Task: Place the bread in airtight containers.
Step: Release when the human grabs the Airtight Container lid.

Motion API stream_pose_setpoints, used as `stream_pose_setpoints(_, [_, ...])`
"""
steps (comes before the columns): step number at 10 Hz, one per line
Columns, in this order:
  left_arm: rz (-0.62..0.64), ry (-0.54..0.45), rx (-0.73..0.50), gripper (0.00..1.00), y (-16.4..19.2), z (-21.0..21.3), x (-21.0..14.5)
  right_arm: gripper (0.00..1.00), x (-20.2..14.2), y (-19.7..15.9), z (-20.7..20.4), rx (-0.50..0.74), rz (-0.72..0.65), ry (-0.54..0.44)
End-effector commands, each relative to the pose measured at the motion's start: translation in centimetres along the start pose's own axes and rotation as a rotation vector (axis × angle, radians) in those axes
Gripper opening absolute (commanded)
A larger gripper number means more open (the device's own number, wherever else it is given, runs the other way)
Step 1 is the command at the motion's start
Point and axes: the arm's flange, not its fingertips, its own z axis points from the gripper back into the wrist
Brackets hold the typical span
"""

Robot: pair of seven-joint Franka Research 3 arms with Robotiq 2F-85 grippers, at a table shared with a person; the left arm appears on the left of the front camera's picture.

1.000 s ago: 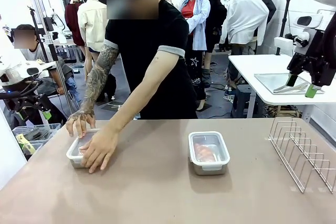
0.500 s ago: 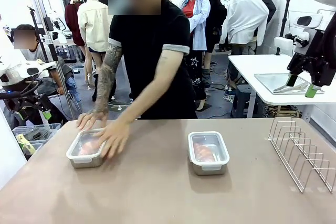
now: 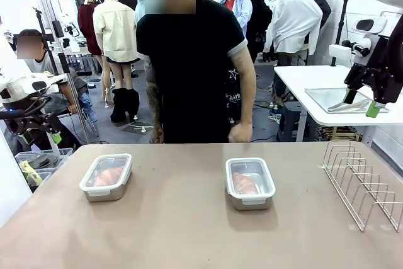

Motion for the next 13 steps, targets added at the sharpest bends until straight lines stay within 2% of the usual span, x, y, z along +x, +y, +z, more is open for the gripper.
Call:
stream_pose_setpoints(1, [0.014,-0.008,0.027,1.0,-0.04,0.03,-0.04,1.0,0.0,-0.09,-0.24,-0.006,-0.013,0.02])
stream_pose_setpoints(13, [0.014,-0.008,0.027,1.0,-0.04,0.03,-0.04,1.0,0.0,-0.09,-0.24,-0.006,-0.013,0.02])
